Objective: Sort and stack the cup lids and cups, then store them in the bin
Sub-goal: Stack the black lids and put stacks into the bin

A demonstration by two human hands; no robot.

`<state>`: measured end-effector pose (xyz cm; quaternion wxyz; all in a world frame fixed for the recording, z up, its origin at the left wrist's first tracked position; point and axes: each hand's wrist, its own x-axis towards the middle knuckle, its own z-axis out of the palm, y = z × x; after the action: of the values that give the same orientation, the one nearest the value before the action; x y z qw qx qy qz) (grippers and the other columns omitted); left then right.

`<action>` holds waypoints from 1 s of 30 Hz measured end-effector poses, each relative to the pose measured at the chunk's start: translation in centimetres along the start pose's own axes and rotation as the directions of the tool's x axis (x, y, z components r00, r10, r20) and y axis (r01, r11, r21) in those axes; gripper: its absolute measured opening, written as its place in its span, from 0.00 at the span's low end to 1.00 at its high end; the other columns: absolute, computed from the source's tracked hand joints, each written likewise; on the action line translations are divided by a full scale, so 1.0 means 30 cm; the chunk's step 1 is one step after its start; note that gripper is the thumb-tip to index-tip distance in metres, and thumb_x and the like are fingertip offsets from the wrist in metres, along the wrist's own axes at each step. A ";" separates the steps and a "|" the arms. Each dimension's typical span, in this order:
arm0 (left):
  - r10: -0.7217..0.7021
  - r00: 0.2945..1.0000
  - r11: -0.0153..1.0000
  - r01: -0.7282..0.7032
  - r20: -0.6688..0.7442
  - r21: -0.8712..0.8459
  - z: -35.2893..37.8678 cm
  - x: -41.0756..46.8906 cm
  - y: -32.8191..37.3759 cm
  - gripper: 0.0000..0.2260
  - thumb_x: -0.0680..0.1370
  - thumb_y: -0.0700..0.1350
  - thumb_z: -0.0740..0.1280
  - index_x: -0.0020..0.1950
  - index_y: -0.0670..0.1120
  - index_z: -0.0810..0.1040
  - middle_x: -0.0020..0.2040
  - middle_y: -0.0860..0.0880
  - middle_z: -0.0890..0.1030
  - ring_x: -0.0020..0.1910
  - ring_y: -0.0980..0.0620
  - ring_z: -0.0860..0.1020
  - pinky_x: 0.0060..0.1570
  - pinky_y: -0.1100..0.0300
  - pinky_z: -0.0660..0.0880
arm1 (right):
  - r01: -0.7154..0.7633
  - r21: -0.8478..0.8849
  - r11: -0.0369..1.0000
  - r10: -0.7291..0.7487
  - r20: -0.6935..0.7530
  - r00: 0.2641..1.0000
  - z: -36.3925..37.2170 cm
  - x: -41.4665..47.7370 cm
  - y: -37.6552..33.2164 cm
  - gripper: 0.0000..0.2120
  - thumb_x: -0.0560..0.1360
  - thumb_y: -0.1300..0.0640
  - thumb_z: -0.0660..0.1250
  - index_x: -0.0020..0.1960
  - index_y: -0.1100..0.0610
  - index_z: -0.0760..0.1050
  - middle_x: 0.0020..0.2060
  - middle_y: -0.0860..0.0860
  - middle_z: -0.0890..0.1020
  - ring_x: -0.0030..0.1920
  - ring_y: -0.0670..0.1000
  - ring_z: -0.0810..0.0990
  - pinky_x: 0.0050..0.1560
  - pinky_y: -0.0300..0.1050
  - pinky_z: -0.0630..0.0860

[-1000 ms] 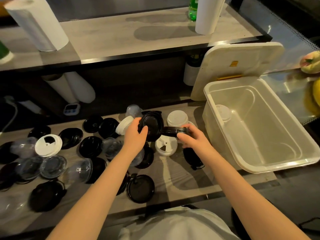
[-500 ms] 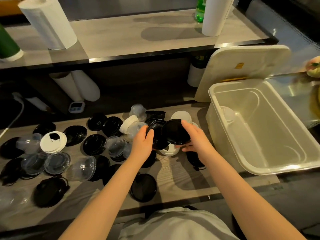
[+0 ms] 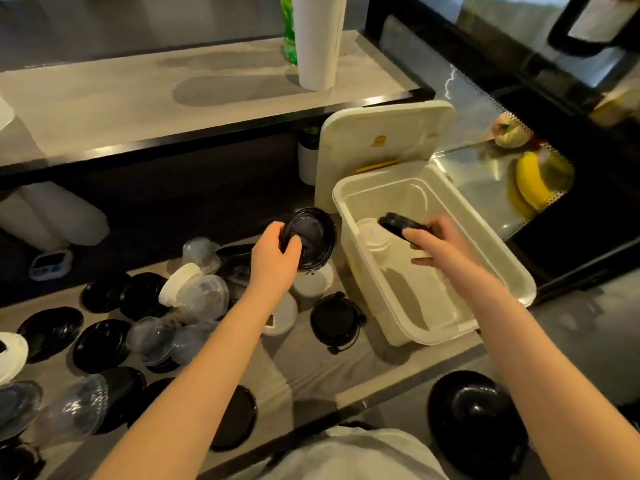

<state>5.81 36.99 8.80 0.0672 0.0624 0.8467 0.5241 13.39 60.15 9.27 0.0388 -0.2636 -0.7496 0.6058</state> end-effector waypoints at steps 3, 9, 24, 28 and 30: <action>-0.002 1.000 1.000 0.002 -0.004 0.009 0.047 0.013 0.013 0.02 0.80 0.40 0.60 0.50 0.45 0.71 0.40 0.55 0.73 0.39 0.60 0.71 0.35 0.71 0.65 | -0.059 -0.476 0.877 0.108 0.077 0.991 -0.030 0.086 0.095 0.17 0.69 0.48 0.73 0.41 0.51 0.65 0.41 0.51 0.74 0.41 0.50 0.74 0.42 0.48 0.72; -0.020 0.999 0.999 0.022 -0.044 0.039 0.083 0.013 0.001 0.02 0.79 0.40 0.60 0.50 0.45 0.72 0.42 0.51 0.74 0.44 0.53 0.73 0.37 0.68 0.68 | 0.174 -0.872 0.457 0.268 0.322 0.908 0.052 0.217 0.200 0.27 0.65 0.44 0.74 0.57 0.55 0.68 0.51 0.51 0.68 0.49 0.53 0.71 0.46 0.45 0.70; 0.003 0.984 0.999 0.004 -0.178 0.041 0.076 -0.033 0.020 0.01 0.77 0.39 0.64 0.48 0.43 0.74 0.42 0.44 0.78 0.43 0.46 0.76 0.41 0.59 0.72 | 0.328 -0.839 0.433 0.332 0.487 0.807 0.100 0.290 0.226 0.18 0.73 0.50 0.69 0.60 0.56 0.73 0.60 0.53 0.74 0.57 0.54 0.75 0.57 0.47 0.75; 0.210 0.959 0.976 -0.195 -0.188 0.097 0.084 -0.040 0.071 0.04 0.76 0.37 0.67 0.48 0.44 0.78 0.40 0.51 0.78 0.40 0.59 0.75 0.39 0.75 0.71 | 0.285 -0.799 0.529 0.199 0.444 0.874 0.047 0.275 0.136 0.14 0.75 0.49 0.65 0.57 0.55 0.78 0.55 0.51 0.79 0.56 0.52 0.77 0.53 0.43 0.73; 0.416 0.894 0.905 -0.388 -0.166 0.177 0.086 -0.041 0.100 0.07 0.73 0.34 0.69 0.49 0.42 0.80 0.45 0.51 0.79 0.43 0.60 0.76 0.46 0.77 0.71 | 0.215 -0.602 0.769 0.023 0.363 0.932 0.022 0.230 0.051 0.13 0.77 0.49 0.64 0.54 0.55 0.79 0.51 0.51 0.81 0.51 0.51 0.79 0.51 0.46 0.74</action>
<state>7.59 40.38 10.42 -0.1327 0.1877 0.8524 0.4697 7.76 62.80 5.89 -0.1542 -0.1100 -0.9165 0.3524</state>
